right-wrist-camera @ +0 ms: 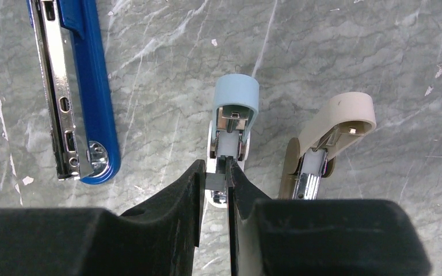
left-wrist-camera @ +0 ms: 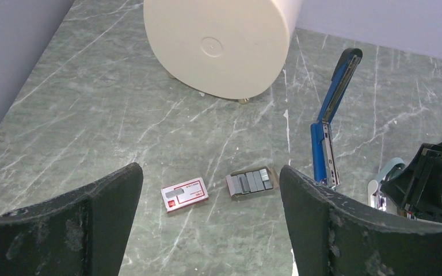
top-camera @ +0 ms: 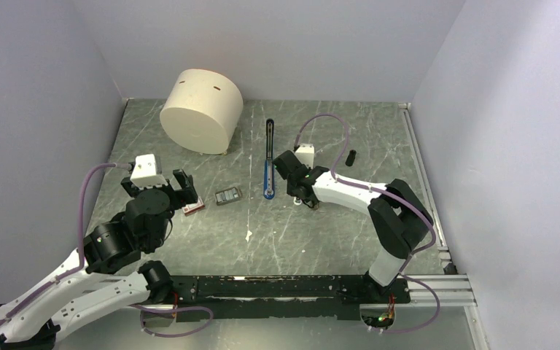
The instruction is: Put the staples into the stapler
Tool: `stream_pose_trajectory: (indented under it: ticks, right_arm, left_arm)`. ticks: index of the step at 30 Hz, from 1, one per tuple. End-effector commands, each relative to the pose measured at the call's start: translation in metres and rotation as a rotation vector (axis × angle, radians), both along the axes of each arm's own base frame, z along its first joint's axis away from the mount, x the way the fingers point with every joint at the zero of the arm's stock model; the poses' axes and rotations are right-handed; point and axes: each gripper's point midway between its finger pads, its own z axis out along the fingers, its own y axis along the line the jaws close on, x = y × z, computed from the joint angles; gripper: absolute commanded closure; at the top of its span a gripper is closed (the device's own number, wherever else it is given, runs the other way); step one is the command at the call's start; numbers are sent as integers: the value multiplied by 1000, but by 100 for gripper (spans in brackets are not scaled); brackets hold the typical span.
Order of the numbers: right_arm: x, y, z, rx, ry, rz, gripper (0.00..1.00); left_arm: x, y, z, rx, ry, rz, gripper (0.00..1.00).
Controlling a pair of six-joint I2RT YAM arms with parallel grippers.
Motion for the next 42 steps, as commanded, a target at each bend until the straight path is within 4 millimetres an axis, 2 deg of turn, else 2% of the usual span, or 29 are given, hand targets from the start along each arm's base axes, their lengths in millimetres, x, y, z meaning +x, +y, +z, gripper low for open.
stream_pose_trajectory:
  ticks: [1, 17, 42]
  right_arm:
    - [6, -8, -7, -29, -25, -23, 78]
    - [3, -12, -7, -34, -23, -30, 78]
    - [-1, -12, -19, -48, 8, -13, 78]
  left_arm:
    - [1, 1, 6, -7, -17, 5, 7]
    - [1, 1, 6, -8, -17, 7, 8]
    - [1, 1, 6, -5, -14, 8, 7]
